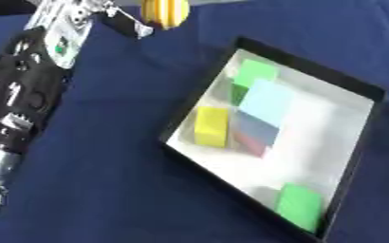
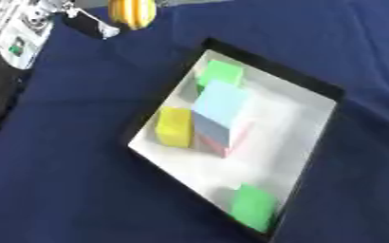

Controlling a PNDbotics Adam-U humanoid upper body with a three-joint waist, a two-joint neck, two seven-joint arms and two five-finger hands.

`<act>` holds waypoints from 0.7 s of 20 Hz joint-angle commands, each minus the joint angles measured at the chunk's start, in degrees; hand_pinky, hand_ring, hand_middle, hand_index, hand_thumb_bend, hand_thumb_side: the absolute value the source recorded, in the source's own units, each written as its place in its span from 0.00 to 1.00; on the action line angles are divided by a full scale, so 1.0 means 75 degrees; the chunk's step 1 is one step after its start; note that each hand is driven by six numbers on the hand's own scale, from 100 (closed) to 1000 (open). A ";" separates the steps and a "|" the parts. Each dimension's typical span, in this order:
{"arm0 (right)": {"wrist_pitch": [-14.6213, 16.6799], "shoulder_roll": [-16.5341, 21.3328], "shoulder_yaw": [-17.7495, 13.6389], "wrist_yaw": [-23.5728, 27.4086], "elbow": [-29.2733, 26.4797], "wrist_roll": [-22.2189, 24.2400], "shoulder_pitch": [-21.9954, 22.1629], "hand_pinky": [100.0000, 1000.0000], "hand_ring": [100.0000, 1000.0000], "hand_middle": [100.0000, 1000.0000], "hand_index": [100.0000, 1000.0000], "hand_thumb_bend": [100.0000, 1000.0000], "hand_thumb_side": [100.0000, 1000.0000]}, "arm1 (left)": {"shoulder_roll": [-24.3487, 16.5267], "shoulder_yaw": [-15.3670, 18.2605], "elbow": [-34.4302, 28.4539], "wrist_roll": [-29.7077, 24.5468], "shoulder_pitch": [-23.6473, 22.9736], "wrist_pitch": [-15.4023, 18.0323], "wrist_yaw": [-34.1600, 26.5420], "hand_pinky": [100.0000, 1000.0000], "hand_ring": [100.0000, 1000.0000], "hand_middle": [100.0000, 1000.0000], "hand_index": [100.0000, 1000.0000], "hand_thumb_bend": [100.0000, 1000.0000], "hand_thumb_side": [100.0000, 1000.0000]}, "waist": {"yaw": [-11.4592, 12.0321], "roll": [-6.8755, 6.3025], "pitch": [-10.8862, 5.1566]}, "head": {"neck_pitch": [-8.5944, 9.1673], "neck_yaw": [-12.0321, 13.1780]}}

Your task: Pick up objects on the table and place them in the box.

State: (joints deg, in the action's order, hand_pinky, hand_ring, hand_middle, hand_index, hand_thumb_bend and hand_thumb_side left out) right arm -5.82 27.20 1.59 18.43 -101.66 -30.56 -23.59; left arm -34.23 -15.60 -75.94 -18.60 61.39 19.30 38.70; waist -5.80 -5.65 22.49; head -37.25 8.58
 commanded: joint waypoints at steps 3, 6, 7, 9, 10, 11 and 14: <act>0.0022 0.0282 -0.0131 0.0014 -0.0165 -0.0066 -0.0010 0.78 0.74 0.68 0.78 0.00 0.47 | -0.0525 -0.0760 -0.2316 -0.1296 -0.0201 -0.0347 -0.1487 0.62 0.63 0.55 0.62 0.28 0.00 | 0.0083 0.0141 -0.0380 | -0.0062 -0.0191; 0.0039 0.0302 -0.0196 0.0010 -0.0153 -0.0133 0.0070 0.78 0.74 0.68 0.78 0.00 0.47 | -0.0341 -0.0740 -0.2984 -0.1481 -0.0335 -0.0783 -0.1762 0.61 0.62 0.54 0.61 0.27 0.00 | 0.0213 0.0149 -0.0399 | -0.0113 -0.0392; 0.0046 0.0297 -0.0207 0.0009 -0.0150 -0.0146 0.0078 0.78 0.74 0.68 0.78 0.00 0.47 | -0.0268 -0.0752 -0.3122 -0.1511 -0.0355 -0.0886 -0.1772 0.61 0.62 0.54 0.61 0.27 0.00 | 0.0242 0.0149 -0.0404 | -0.0119 -0.0450; 0.0055 0.0290 -0.0210 0.0004 -0.0145 -0.0153 0.0092 0.78 0.74 0.68 0.78 0.00 0.47 | -0.0110 -0.0814 -0.3290 -0.1606 -0.0370 -0.1020 -0.1750 0.61 0.61 0.54 0.61 0.26 0.00 | 0.0277 0.0153 -0.0418 | -0.0122 -0.0564; 0.0057 0.0289 -0.0211 0.0001 -0.0144 -0.0155 0.0098 0.78 0.74 0.68 0.78 0.00 0.47 | -0.0024 -0.0842 -0.3328 -0.1642 -0.0372 -0.1054 -0.1742 0.61 0.61 0.54 0.61 0.26 0.00 | 0.0286 0.0158 -0.0424 | -0.0116 -0.0606; 0.0059 0.0292 -0.0213 -0.0001 -0.0143 -0.0157 0.0107 0.78 0.74 0.68 0.78 0.00 0.47 | 0.0064 -0.0856 -0.3340 -0.1664 -0.0369 -0.1077 -0.1697 0.61 0.61 0.54 0.61 0.27 0.00 | 0.0296 0.0162 -0.0429 | -0.0115 -0.0635; 0.0057 0.0299 -0.0222 -0.0005 -0.0137 -0.0166 0.0141 0.78 0.74 0.68 0.78 0.00 0.47 | 0.0378 -0.0897 -0.3249 -0.1674 -0.0369 -0.1099 -0.1527 0.61 0.60 0.53 0.61 0.24 0.00 | 0.0321 0.0169 -0.0438 | -0.0101 -0.0691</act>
State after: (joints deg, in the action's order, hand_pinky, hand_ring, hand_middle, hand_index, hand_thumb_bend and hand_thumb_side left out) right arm -5.42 27.67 0.55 18.43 -101.67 -31.63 -22.13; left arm -31.46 -22.50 -99.67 -31.13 57.95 11.36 26.91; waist -3.45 -5.50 21.90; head -38.16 3.71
